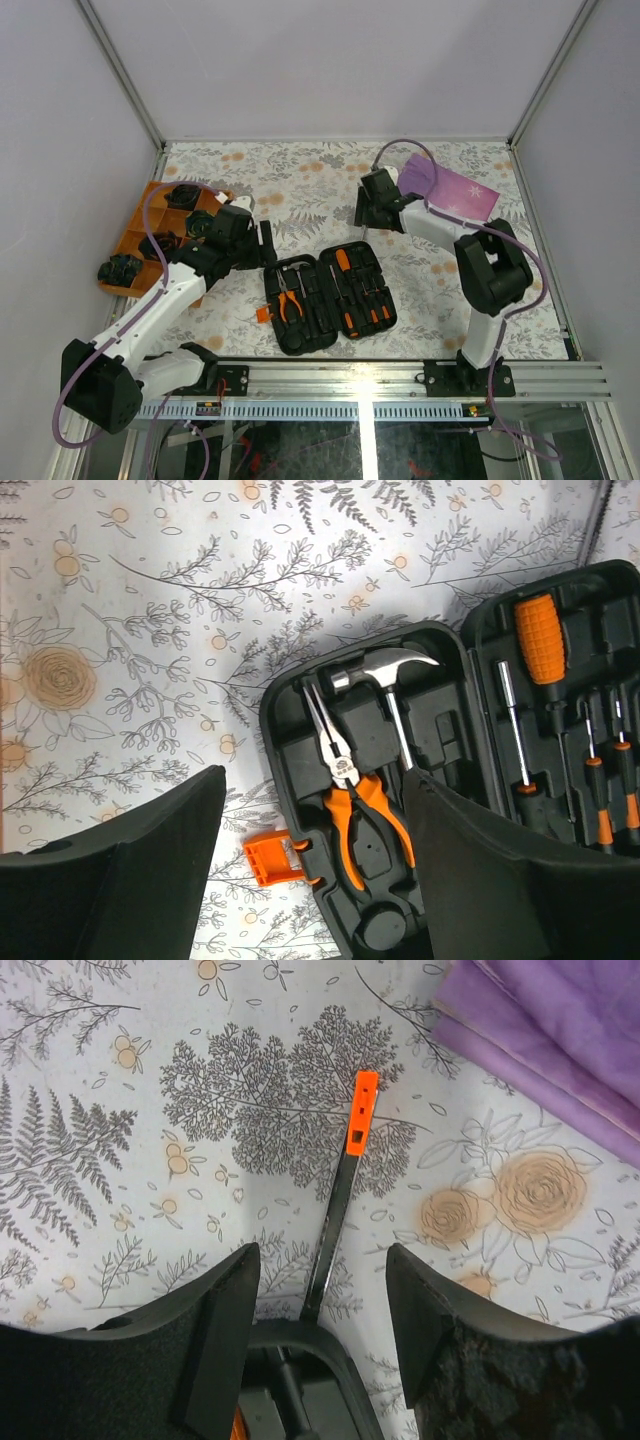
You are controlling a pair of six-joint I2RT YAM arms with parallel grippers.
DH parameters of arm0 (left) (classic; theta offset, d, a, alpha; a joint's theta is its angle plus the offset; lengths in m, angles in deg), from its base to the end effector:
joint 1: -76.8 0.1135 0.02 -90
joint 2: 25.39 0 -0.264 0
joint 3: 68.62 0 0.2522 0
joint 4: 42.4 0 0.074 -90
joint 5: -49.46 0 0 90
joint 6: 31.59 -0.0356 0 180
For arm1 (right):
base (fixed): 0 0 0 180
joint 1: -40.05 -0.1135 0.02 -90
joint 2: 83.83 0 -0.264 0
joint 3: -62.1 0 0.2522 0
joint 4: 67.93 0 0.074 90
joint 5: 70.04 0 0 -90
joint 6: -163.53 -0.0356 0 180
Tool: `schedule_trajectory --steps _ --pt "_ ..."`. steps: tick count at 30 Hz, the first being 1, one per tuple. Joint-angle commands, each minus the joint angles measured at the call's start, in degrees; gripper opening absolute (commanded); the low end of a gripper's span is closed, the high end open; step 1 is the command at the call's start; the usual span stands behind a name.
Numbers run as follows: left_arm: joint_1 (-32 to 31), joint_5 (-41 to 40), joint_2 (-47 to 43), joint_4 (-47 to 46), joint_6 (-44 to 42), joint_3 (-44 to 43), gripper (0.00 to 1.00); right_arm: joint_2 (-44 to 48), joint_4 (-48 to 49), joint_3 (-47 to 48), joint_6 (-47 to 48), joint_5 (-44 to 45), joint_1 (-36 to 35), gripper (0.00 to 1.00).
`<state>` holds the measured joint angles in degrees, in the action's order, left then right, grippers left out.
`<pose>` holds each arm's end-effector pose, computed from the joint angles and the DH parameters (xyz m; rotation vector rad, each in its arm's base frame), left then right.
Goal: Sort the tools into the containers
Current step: Pick up the utility knife at the center of the board.
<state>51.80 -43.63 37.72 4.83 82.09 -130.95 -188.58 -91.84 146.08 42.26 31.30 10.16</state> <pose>0.2057 -0.0938 0.2641 0.0028 2.4332 -0.3250 0.3507 0.1935 0.2028 0.1256 2.3475 0.2981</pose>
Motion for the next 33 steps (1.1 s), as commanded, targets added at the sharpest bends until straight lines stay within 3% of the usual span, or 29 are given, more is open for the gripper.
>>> schedule_trajectory --steps 1,11,23,33 --pt "-1.03 -4.13 -0.09 1.14 -0.29 0.53 0.7 -4.73 -5.04 7.9 0.46 0.58 0.31 0.59" --pt "-11.59 -10.97 2.84 3.1 2.75 0.34 0.69 -12.5 -9.89 14.83 2.31 4.76 0.36 0.52" --pt "-12.67 -12.94 1.86 6.27 3.75 -1.54 0.69 -18.58 -11.99 19.67 2.83 6.53 0.74 0.45" --pt "-12.93 -13.62 1.67 5.79 3.66 -0.65 0.69 -20.76 -12.81 19.88 2.8 4.45 2.27 0.28"
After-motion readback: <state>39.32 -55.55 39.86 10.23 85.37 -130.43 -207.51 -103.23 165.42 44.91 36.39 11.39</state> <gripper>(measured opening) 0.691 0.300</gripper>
